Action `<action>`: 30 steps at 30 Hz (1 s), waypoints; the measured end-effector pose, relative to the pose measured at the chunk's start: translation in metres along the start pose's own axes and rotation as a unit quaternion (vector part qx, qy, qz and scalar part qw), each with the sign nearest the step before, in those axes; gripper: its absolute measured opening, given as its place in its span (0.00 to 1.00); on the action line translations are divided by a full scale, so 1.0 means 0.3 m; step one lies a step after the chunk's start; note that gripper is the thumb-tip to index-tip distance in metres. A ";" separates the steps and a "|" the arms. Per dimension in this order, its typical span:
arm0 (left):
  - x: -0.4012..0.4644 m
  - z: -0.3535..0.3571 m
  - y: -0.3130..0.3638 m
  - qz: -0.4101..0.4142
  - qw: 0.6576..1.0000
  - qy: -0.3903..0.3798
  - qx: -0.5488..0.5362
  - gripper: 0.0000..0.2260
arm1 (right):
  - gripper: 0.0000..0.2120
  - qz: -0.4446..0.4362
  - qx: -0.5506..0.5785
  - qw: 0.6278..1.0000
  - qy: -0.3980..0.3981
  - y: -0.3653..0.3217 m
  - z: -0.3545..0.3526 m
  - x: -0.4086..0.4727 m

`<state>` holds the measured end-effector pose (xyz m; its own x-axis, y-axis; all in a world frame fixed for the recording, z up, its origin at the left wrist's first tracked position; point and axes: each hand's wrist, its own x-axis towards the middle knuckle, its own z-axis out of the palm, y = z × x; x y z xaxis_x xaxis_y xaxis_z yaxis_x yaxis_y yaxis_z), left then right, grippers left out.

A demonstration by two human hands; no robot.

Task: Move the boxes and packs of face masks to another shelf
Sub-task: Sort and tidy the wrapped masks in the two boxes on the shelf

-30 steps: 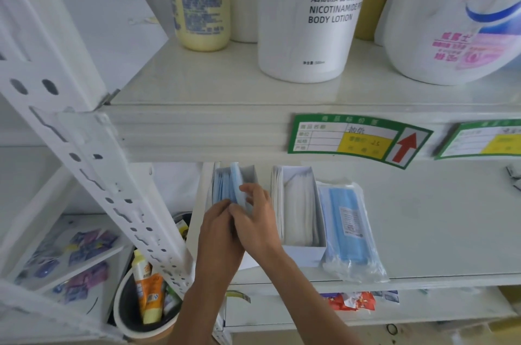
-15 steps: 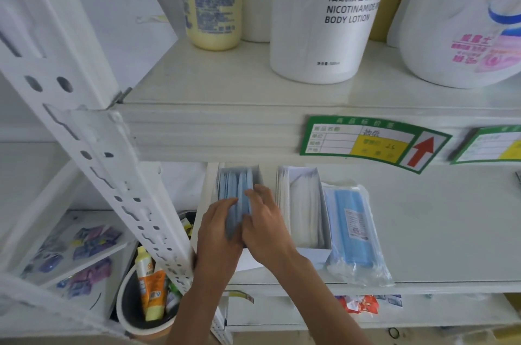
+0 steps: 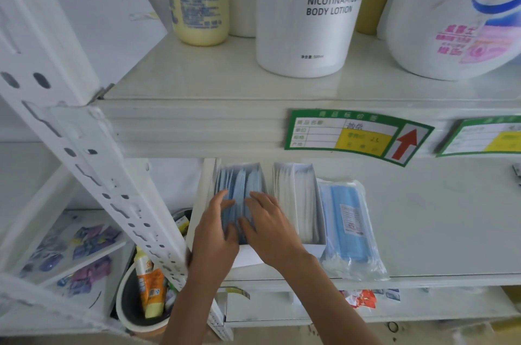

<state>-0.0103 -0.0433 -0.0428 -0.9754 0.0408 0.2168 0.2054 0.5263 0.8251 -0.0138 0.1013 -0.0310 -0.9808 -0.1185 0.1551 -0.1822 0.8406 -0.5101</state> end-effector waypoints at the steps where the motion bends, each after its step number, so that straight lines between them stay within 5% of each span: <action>1: 0.000 0.001 0.001 -0.006 1.000 0.003 0.000 0.29 | 0.21 -0.001 0.008 1.000 0.000 0.001 0.000 0.003; 4: 0.004 0.002 0.002 -0.014 1.000 0.015 0.002 0.29 | 0.27 0.004 0.005 1.000 -0.016 0.010 0.003 0.005; 17: -0.004 0.014 -0.002 0.021 0.997 0.043 0.057 0.33 | 0.17 -0.010 0.009 0.999 0.029 0.035 0.030 -0.006; 24: -0.010 0.012 -0.009 0.029 0.997 0.071 0.029 0.28 | 0.29 0.027 0.003 1.000 0.002 0.009 0.024 -0.014; 30: -0.009 0.026 -0.010 0.015 0.996 0.093 0.008 0.23 | 0.22 0.033 0.010 0.999 0.010 0.022 0.030 -0.012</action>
<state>-0.0091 -0.0384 -0.0499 -0.9367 -0.1003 0.3355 0.2319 0.5401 0.8090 -0.0123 0.1026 -0.0425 -0.9891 -0.0520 0.1374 -0.1185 0.8354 -0.5367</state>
